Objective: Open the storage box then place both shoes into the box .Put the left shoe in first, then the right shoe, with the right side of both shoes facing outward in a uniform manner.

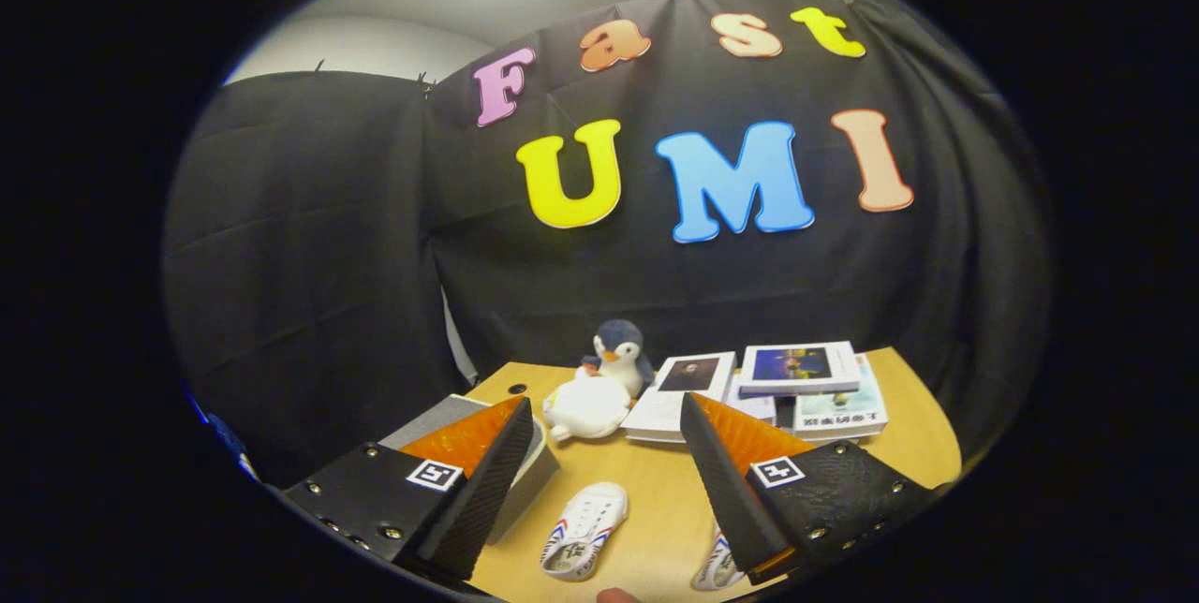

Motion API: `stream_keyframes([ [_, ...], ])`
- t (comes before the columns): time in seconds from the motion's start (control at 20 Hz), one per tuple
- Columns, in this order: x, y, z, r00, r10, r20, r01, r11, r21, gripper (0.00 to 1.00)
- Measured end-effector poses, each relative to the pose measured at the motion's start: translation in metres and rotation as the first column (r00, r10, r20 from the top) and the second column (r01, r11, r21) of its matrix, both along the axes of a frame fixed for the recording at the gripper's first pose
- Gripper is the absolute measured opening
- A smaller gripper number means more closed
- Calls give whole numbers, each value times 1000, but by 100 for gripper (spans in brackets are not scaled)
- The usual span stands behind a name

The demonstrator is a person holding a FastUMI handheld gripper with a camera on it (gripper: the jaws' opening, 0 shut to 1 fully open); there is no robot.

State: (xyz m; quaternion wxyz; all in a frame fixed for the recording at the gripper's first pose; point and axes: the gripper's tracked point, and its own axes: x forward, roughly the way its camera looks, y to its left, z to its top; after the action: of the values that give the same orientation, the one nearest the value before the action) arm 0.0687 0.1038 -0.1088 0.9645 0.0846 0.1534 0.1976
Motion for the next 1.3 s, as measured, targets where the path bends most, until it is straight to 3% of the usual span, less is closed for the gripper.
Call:
stream_keyframes([
  [0.2,-2,36,-42,978,91,-189,-69,991,118,97],
  [0.4,-3,68,-67,946,162,-282,-113,977,182,97],
  [0.65,-4,102,-120,877,250,-410,-160,957,242,97],
  [0.8,-7,123,-149,832,279,-479,-148,944,293,97],
  [1.1,-9,161,-187,724,376,-579,-96,885,455,97],
  [1.3,-9,180,-192,663,449,-599,-31,816,577,97],
])
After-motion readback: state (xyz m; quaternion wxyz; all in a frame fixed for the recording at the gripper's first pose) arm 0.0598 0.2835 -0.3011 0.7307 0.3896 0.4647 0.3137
